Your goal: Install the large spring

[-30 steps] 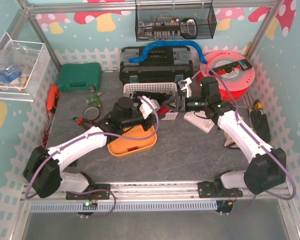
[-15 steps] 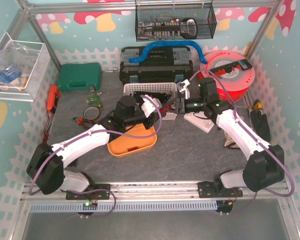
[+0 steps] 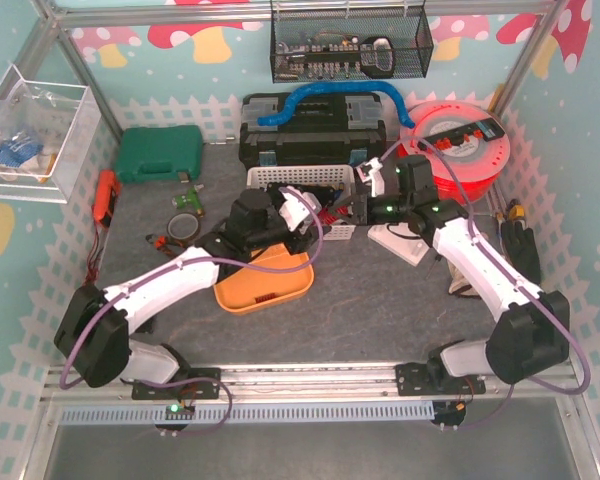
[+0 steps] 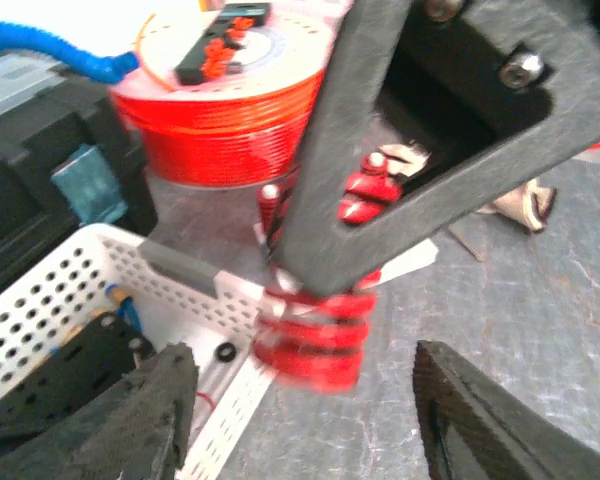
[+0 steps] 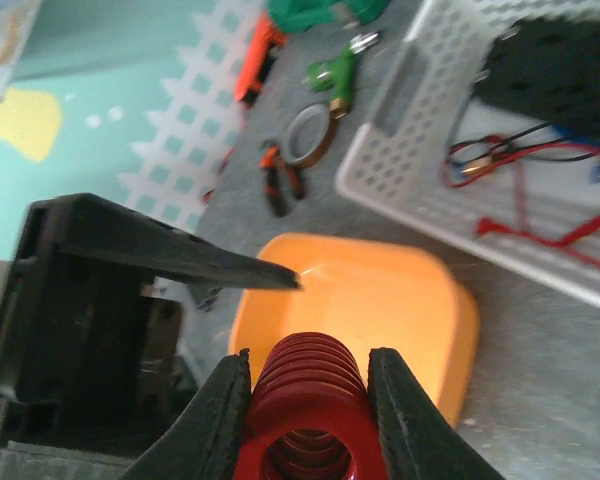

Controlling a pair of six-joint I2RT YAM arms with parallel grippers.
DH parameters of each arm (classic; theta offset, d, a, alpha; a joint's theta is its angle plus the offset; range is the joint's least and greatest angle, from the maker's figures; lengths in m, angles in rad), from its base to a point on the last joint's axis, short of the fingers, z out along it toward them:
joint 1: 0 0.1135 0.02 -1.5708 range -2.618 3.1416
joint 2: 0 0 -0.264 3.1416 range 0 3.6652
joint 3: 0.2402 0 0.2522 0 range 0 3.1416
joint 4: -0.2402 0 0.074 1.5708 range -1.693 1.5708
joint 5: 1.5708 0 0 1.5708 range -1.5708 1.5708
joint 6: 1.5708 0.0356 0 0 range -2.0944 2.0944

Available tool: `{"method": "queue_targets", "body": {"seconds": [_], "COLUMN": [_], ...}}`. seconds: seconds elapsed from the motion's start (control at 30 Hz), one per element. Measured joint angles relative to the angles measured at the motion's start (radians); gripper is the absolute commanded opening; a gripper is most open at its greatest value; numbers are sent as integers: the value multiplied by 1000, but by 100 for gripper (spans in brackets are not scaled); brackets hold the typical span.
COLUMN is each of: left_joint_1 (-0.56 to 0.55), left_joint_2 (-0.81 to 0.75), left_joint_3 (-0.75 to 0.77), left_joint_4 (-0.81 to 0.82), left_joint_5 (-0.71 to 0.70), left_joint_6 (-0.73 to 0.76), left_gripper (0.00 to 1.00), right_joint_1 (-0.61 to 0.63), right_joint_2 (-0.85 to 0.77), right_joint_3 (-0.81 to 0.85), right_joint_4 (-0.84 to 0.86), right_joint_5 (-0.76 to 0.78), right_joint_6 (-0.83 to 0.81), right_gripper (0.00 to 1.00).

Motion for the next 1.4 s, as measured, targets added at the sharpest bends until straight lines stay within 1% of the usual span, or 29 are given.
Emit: {"method": "queue_targets", "body": {"seconds": [0.1,0.13,0.17,0.43,0.6,0.7,0.87,1.07,1.4], "left_joint_1": [28,39,48,73,85,88,90,90,90], "left_joint_2": [-1,-2,-2,-19,-38,-49,-67,-104,-111], "left_joint_3": [0,0,0,0,0,0,-2,-23,-31], "left_joint_4": [0,0,-2,-79,-115,-119,-126,-130,-135], "left_joint_5": [-21,-29,-37,-159,-219,-236,-241,-241,-237], "left_joint_6": [-30,-41,-51,-126,-152,-166,-175,-178,-177], "left_gripper": [85,95,99,99,99,99,99,99,99], "right_joint_1": [-4,-5,-5,-10,-33,-77,-146,-198,-214], "right_joint_2": [-26,-39,-54,-164,-169,-168,-168,-168,-168], "right_joint_3": [-3,-8,-13,-72,-145,-200,-237,-259,-311], "right_joint_4": [-5,-7,-14,-161,-235,-266,-282,-253,-190], "right_joint_5": [144,197,248,707,883,938,985,993,993], "right_joint_6": [11,14,18,47,49,50,55,55,53], "right_gripper": [0,0,0,0,0,0,0,0,0]}}
